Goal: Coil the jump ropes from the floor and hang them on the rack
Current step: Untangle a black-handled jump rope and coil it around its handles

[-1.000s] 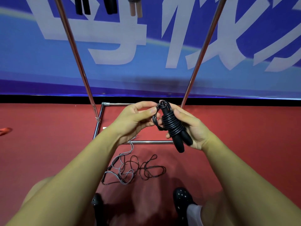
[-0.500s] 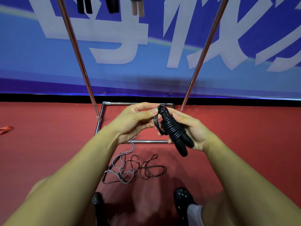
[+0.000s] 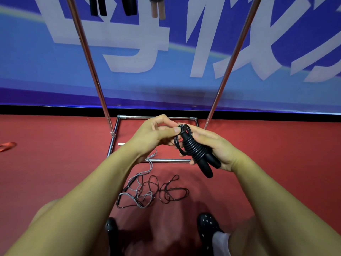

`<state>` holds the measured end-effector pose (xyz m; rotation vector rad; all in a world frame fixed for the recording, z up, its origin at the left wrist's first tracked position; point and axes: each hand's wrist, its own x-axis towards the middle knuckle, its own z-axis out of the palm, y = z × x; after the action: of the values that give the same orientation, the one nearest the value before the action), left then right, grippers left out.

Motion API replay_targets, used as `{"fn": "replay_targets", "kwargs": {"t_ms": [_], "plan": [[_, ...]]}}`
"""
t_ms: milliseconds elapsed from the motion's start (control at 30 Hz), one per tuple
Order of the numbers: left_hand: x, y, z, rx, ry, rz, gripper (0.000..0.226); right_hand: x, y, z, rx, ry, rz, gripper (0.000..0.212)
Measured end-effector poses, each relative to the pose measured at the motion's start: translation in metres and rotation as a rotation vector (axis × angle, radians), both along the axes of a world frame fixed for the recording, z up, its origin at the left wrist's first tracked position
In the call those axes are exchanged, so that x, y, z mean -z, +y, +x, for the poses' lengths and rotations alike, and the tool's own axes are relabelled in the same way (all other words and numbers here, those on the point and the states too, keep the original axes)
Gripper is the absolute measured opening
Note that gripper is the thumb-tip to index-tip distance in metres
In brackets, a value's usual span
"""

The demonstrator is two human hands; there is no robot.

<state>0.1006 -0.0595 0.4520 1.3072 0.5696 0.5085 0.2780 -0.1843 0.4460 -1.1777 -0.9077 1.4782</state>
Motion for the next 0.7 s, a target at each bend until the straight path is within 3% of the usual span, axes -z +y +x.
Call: {"fn": "replay_targets", "kwargs": {"t_ms": [433, 567, 700], "plan": [[0.006, -0.003, 0.000, -0.051, 0.070, 0.212, 0.011, 0.006, 0.002, 0.004, -0.008, -0.088, 0.004, 0.049], [0.005, -0.006, 0.002, -0.013, 0.019, 0.167, 0.011, 0.004, 0.005, -0.003, 0.051, -0.096, 0.041, 0.027], [0.006, -0.014, 0.008, 0.073, 0.052, 0.153, 0.010, 0.004, 0.008, -0.015, 0.148, -0.230, 0.012, 0.029]]}}
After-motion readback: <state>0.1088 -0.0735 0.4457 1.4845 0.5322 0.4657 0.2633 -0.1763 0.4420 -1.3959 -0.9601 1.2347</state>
